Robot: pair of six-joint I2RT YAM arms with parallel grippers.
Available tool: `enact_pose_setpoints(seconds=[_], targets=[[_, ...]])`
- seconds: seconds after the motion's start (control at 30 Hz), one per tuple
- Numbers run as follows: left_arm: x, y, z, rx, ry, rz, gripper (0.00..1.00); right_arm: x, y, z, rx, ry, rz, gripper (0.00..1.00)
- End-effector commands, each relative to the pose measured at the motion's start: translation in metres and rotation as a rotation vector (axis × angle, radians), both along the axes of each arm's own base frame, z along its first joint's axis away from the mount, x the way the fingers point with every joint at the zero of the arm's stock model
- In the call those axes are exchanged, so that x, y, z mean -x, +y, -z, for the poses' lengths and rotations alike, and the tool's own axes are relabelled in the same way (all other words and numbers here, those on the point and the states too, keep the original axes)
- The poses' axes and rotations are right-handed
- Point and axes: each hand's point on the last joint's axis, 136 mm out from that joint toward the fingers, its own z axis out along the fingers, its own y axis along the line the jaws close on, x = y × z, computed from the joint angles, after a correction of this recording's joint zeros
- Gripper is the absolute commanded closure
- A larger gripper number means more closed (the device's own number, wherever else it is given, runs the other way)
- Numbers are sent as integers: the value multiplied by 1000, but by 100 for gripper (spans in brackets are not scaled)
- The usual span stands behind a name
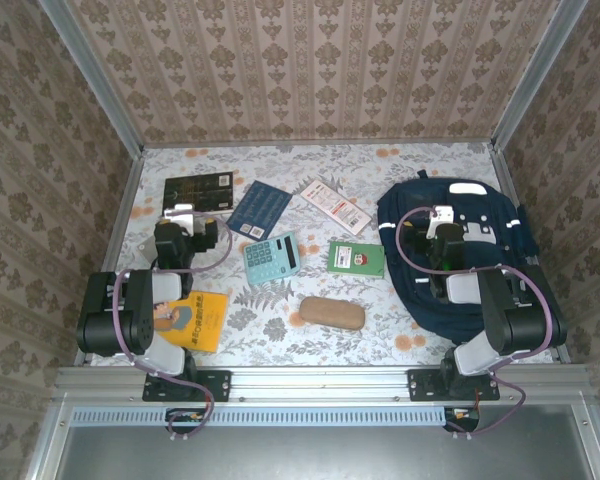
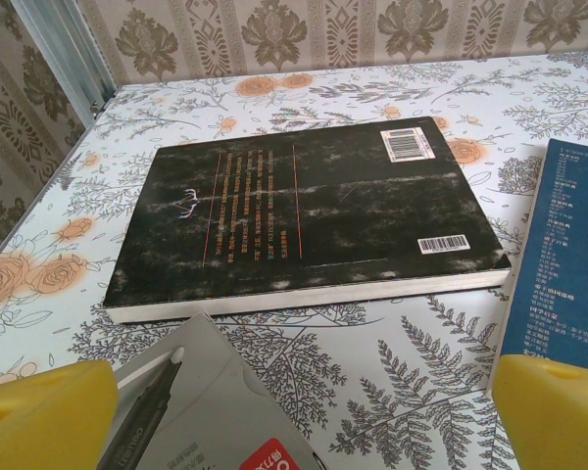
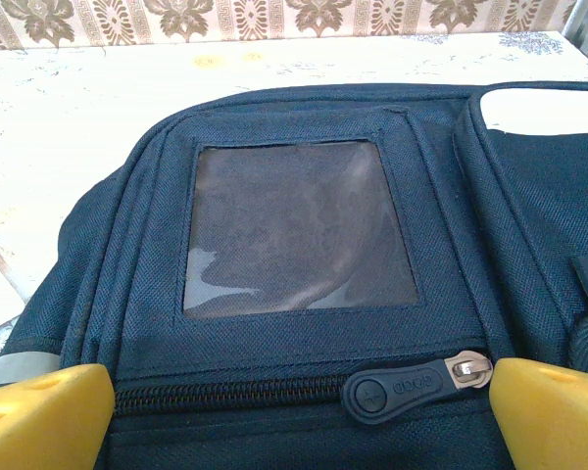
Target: Pack the student bag
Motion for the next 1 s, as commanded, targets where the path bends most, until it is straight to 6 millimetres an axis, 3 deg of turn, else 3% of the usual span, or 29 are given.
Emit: enact_pose_setpoints(seconds=[0.0, 0.1, 0.23, 0.3, 0.37, 0.5, 0.6, 0.7, 0.97], targets=[[4, -1, 9, 8, 32, 29, 0, -7, 2, -14, -8, -49, -11, 0], [1, 2, 3, 11, 33, 18, 0, -8, 1, -14, -8, -49, -10, 0], [-3, 19, -27, 5, 107, -86, 0, -5, -3, -23, -9, -44, 17, 0], [-3, 25, -54, 25, 142, -139, 0, -3, -6, -35, -7, -21, 38, 0], [1, 36, -82, 107, 186, -241, 0, 1, -9, -63, -15, -50, 56, 0], [15, 42, -117, 309, 282, -347, 0, 19, -24, -102, -195, -57, 222, 0], [22, 28, -129, 422, 316, -291, 0, 31, -23, -123, -297, 17, 253, 0], [27, 5, -138, 481, 321, -199, 0, 44, -16, -124, -342, 87, 250, 0], [52, -54, -134, 405, 355, -92, 0, 109, -7, -80, -438, 364, 326, 0]])
